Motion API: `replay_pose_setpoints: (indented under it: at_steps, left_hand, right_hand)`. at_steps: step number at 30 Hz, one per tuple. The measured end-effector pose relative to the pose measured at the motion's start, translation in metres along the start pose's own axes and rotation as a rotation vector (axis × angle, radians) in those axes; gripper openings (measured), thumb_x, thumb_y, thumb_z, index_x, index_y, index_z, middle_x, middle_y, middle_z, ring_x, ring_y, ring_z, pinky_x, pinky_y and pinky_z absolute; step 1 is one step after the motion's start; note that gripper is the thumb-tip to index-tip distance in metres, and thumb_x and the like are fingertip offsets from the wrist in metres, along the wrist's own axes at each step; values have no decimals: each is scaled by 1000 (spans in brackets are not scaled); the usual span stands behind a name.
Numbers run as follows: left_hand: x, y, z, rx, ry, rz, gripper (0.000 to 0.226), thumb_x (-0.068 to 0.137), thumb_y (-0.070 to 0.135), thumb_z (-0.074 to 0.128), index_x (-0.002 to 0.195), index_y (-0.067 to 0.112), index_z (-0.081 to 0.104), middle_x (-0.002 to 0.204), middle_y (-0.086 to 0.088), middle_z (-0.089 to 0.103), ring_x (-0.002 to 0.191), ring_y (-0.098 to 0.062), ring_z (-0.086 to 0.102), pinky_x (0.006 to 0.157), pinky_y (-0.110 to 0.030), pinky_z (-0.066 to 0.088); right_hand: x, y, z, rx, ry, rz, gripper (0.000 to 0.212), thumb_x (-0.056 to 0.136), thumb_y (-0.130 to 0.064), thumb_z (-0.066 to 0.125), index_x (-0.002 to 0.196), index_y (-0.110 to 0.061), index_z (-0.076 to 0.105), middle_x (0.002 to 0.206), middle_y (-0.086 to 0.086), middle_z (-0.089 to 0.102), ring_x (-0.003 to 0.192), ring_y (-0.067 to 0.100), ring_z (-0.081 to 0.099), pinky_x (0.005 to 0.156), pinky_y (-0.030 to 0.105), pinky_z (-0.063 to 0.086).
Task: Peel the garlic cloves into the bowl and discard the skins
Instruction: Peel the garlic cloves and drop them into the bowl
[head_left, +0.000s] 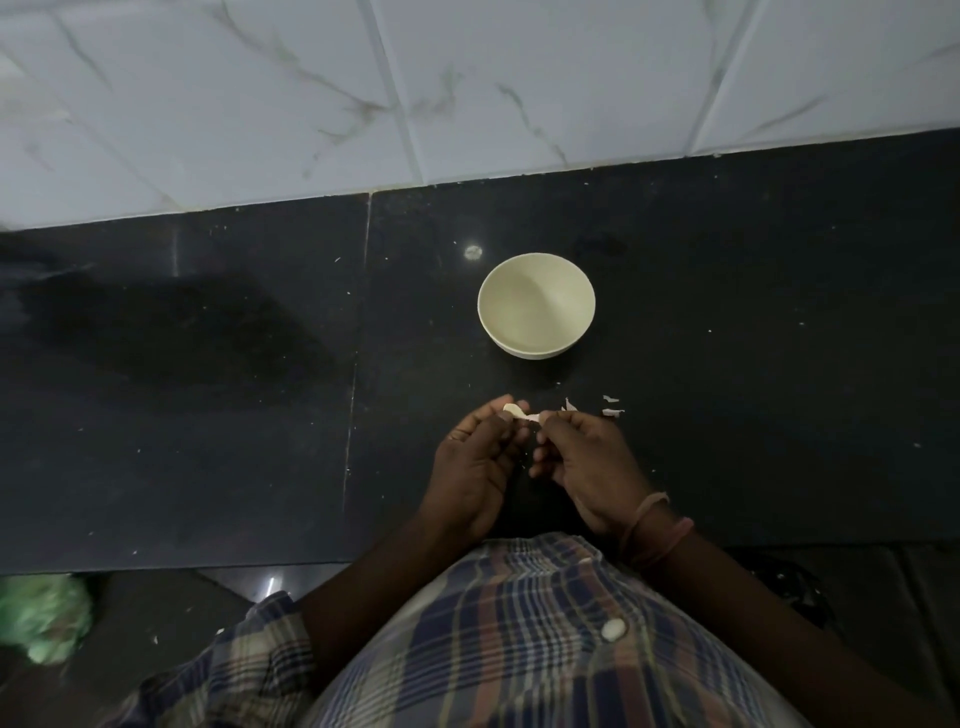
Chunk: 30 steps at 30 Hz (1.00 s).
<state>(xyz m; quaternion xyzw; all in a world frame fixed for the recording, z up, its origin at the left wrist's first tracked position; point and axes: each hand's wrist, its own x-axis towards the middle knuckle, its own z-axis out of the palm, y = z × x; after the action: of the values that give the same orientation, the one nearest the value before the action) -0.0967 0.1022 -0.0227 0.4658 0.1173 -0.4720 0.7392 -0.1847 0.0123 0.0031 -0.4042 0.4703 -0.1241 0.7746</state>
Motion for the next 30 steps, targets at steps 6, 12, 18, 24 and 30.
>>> replay_pose_setpoints:
  at_steps: [6,12,18,24,30]
  left_hand:
    - [2,13,-3,-80,22,-10,22,99,3,55,118,2,65,111,-17,72,92,-18,70,82,-24,60]
    - [-4,18,-1,35,-46,-27,24,98,7,58,120,4,68,113,-18,72,97,-22,71,77,-26,59]
    - [-5,21,-2,162,-116,22,24,98,3,57,119,0,68,110,-21,72,97,-25,71,85,-32,60]
    - [-6,25,-2,308,-88,67,21,95,3,63,114,2,72,106,-23,74,91,-27,73,87,-41,60]
    - [-3,25,-6,374,-8,104,11,91,9,70,100,4,75,99,-26,74,90,-38,72,93,-57,56]
  right_hand:
    - [0,2,-2,126,95,-50,13,98,-2,58,87,0,64,76,11,65,70,18,64,65,28,60]
    - [0,-2,3,-104,108,-227,13,92,9,63,100,2,70,94,16,74,84,22,74,74,29,63]
    - [-2,-6,12,-284,86,-301,17,91,-7,71,108,-10,75,91,7,76,79,19,75,66,32,63]
    - [-1,-5,12,-398,97,-360,11,91,-4,70,99,-6,77,80,8,77,69,15,72,61,24,58]
    - [0,-5,16,-412,87,-364,7,91,-3,70,96,-3,74,82,11,75,67,13,70,59,21,56]
